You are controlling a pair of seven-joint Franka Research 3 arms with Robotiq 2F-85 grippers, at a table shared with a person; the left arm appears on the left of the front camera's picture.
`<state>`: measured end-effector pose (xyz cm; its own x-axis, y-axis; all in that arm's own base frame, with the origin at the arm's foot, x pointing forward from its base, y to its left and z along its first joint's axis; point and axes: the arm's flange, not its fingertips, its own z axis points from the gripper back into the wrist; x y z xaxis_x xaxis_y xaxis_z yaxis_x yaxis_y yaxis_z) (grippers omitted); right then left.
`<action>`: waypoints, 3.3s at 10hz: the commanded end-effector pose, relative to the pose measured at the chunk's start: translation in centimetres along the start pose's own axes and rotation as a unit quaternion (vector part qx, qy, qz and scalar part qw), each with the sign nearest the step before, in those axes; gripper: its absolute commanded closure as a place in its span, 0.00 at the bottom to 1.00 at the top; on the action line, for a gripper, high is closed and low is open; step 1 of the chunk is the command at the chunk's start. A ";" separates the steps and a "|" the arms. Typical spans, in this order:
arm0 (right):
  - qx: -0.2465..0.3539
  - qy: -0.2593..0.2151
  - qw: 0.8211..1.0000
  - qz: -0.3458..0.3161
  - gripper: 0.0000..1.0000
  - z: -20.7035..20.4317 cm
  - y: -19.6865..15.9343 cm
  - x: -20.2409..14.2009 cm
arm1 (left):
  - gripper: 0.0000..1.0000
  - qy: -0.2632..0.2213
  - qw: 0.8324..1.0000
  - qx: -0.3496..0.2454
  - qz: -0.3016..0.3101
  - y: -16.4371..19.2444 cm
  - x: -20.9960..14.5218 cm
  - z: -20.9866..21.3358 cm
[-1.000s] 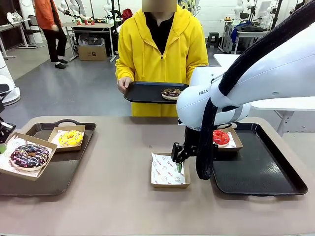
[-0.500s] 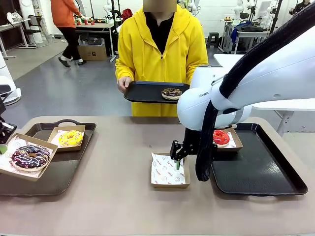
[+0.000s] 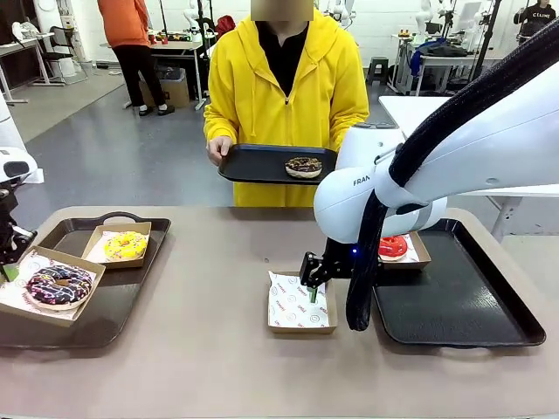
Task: Individually package the donuts and arrange them on the tray.
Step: Place the picked Paper togo box on the Handle tray while simultaneously picking up another Paper togo box from the table with the other hand.
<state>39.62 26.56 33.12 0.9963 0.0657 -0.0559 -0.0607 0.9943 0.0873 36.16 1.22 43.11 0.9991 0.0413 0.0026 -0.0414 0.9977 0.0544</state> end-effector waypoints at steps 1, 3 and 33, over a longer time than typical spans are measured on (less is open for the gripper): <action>-0.011 -0.024 1.000 -0.002 0.00 -0.4 0.3 -1.0 | 0.99 0.003 1.000 -0.001 0.017 0.4 1.2 -0.6; -0.017 -0.031 0.999 -0.002 0.00 -0.9 0.7 -1.0 | 0.99 0.013 1.000 0.003 0.022 0.3 1.8 -1.9; -0.003 -0.021 1.000 -0.021 1.00 -2.1 0.3 -0.2 | 0.00 -0.017 0.999 -0.018 -0.021 -1.0 2.0 -3.9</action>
<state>39.23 26.94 31.76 0.9976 0.0650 -0.0242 -0.0629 0.9950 0.0773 39.00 0.43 38.87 0.9995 0.0129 0.0274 -0.0143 0.9985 0.0534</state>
